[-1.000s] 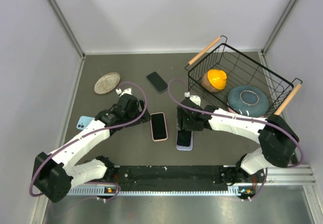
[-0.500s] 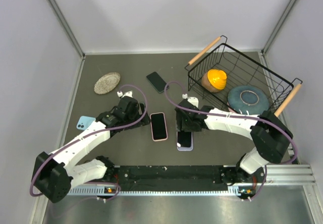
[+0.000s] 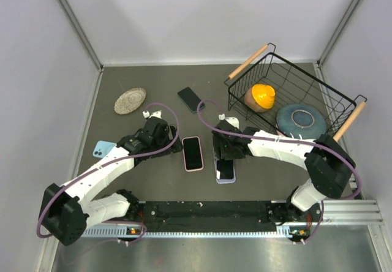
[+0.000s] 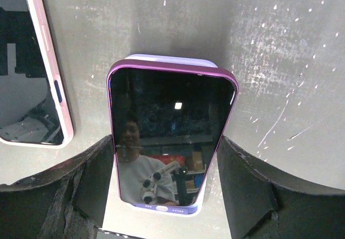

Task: Put the phone into the phone case

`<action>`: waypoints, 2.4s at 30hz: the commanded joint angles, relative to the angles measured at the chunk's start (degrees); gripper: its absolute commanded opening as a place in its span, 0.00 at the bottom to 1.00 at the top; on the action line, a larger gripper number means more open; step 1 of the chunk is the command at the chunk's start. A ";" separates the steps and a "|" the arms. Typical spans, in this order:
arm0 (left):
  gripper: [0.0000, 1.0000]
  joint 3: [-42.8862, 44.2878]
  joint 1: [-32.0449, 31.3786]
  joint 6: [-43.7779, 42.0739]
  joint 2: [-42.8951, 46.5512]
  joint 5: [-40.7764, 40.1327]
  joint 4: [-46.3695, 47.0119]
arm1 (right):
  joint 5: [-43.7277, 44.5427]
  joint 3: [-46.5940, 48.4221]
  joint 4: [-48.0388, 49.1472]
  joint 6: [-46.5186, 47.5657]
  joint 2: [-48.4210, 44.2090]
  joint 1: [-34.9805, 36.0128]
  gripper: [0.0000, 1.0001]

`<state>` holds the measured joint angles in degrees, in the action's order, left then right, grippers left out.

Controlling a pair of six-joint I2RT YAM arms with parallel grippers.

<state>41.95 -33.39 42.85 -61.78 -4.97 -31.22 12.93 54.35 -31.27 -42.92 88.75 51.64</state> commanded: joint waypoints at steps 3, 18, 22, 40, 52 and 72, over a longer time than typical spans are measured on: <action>0.86 1.11 0.25 -0.75 -0.27 0.40 1.25 | -1.06 2.78 0.59 3.80 -0.25 0.39 0.22; 0.86 0.50 0.25 -1.10 0.08 0.58 1.08 | -1.59 1.20 0.59 3.19 0.55 0.66 0.27; 0.86 0.84 0.25 -0.49 0.17 0.23 0.55 | -0.80 0.06 1.73 3.19 -0.16 1.27 0.33; 0.85 3.31 0.08 -0.84 0.25 4.71 0.63 | -0.97 -3.28 1.56 2.13 -5.51 1.80 0.76; 0.81 4.89 -3.08 -0.84 -0.98 7.96 3.26 | -2.38 -6.53 0.33 2.40 -10.61 0.75 0.78; 0.44 12.97 -12.31 5.14 -24.69 15.60 16.01 | -12.67 -26.03 13.07 1.08 -26.43 -5.93 0.56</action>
<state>51.05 -44.36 46.83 -83.00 8.75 -20.49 1.45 30.57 -23.99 -40.01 66.06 46.52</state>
